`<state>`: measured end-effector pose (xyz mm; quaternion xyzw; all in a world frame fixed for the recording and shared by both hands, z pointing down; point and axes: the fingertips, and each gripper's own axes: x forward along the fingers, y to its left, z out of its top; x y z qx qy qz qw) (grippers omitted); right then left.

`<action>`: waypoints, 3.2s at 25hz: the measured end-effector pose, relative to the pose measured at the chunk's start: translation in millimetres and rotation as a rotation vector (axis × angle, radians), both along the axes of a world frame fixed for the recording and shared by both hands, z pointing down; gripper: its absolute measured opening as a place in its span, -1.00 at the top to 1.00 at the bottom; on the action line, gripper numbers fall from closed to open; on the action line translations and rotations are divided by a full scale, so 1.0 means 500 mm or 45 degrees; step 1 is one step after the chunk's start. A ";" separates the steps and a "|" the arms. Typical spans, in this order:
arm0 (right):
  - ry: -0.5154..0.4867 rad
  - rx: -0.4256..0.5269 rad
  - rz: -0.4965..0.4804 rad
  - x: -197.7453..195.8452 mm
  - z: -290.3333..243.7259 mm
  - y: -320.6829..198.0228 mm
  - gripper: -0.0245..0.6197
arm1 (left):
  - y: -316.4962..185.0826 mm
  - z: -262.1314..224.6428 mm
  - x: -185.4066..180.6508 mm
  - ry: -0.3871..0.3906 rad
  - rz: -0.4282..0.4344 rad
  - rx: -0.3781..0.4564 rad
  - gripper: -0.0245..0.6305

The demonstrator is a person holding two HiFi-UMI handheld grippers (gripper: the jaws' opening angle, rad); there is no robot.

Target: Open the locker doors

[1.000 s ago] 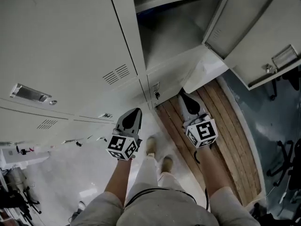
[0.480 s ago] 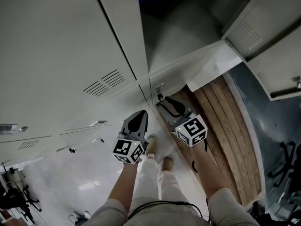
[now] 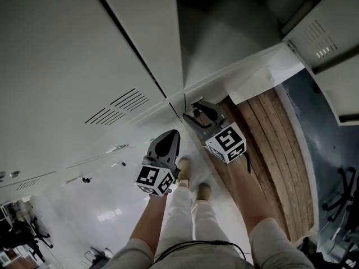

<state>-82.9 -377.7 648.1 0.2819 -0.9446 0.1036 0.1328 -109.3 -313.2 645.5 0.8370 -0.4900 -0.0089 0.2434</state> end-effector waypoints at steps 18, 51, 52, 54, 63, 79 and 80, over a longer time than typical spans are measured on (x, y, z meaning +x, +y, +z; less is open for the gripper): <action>0.000 0.034 0.022 0.047 -0.001 0.075 0.33 | 0.040 0.019 0.021 0.018 0.010 -0.027 0.93; 0.033 0.045 0.705 0.476 0.016 0.213 0.46 | 0.115 0.022 0.239 0.007 0.150 -0.029 0.93; 0.035 0.044 0.726 0.489 0.016 0.212 0.48 | 0.113 0.019 0.246 0.007 0.155 -0.026 0.93; 0.035 0.042 0.770 0.514 0.017 0.209 0.53 | 0.109 0.015 0.256 0.006 0.164 -0.020 0.93; 0.028 0.036 1.018 0.621 0.016 0.174 0.60 | 0.101 0.008 0.254 -0.009 0.168 -0.013 0.93; 0.020 0.026 1.280 0.749 0.016 0.107 0.57 | 0.104 0.034 0.239 -0.018 0.172 -0.042 0.93; 0.017 0.025 1.286 0.753 0.016 0.103 0.57 | 0.103 0.035 0.238 -0.019 0.172 -0.043 0.93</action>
